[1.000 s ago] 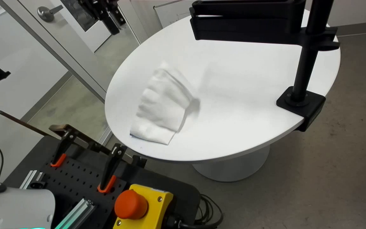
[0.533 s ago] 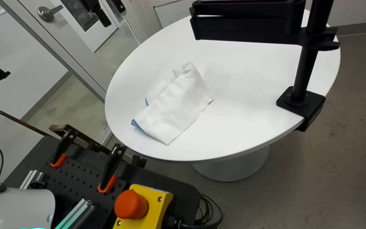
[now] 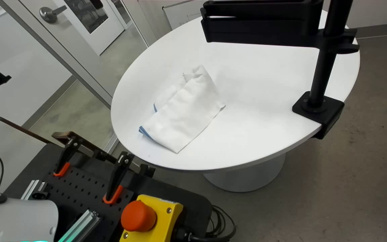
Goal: Put the white cloth on the table
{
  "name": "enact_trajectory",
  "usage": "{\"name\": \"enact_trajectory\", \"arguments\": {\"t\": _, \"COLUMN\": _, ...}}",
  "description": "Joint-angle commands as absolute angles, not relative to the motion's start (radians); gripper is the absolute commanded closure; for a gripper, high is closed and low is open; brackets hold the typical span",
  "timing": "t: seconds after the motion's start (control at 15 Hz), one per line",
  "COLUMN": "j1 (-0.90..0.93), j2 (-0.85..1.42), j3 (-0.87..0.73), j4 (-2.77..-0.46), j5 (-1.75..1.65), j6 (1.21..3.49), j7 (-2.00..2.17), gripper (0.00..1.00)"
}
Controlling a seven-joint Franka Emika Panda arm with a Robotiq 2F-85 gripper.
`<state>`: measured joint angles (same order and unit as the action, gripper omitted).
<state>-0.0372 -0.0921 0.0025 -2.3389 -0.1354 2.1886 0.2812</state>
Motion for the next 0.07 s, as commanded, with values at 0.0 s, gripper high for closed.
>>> {"name": "enact_trajectory", "arguments": {"t": 0.0, "j1": -0.035, "j2": -0.09, "j3": 0.001, "j4": -2.338, "j5": -0.135, "j6": 2.186, "j7": 0.281, "gripper": 0.0}}
